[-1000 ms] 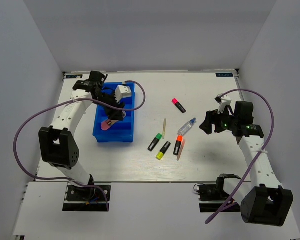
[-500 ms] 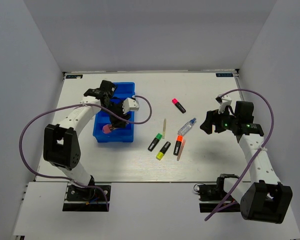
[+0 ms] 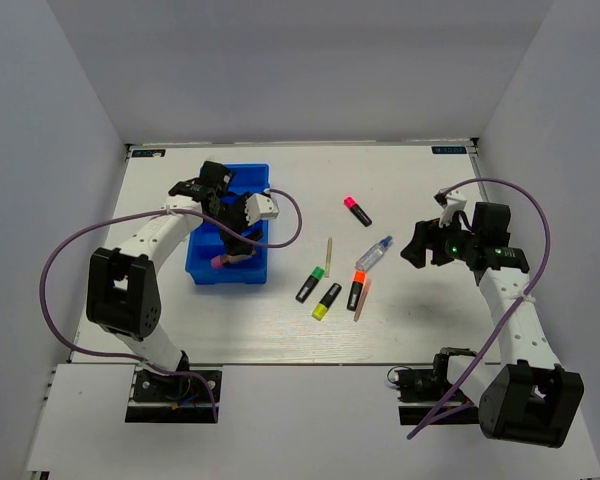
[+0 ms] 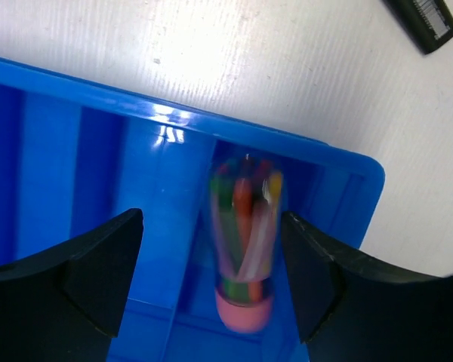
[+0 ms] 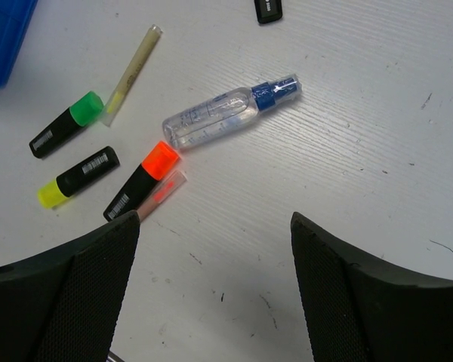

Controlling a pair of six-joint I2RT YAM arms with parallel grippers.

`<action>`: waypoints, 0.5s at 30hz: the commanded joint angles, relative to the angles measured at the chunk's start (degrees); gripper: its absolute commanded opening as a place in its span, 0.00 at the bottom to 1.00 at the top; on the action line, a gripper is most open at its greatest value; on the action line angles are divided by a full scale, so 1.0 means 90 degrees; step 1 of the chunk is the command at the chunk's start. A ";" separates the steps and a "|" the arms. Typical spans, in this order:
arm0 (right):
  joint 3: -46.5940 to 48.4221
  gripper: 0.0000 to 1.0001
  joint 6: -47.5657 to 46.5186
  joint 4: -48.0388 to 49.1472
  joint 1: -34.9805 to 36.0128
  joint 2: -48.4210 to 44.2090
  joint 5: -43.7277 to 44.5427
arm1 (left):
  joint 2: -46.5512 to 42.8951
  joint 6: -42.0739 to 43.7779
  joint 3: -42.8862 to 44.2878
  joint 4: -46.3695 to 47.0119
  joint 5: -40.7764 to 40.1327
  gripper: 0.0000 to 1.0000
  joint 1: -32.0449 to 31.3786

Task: Sort the stationery into containers
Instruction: Place the stationery in the storage box.

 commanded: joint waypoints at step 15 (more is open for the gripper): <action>0.0055 0.09 -0.0047 0.0041 -0.0126 -0.0042 -0.0196 | -0.1078 -0.3708 0.0476 0.1481 -0.0884 0.00 -0.0988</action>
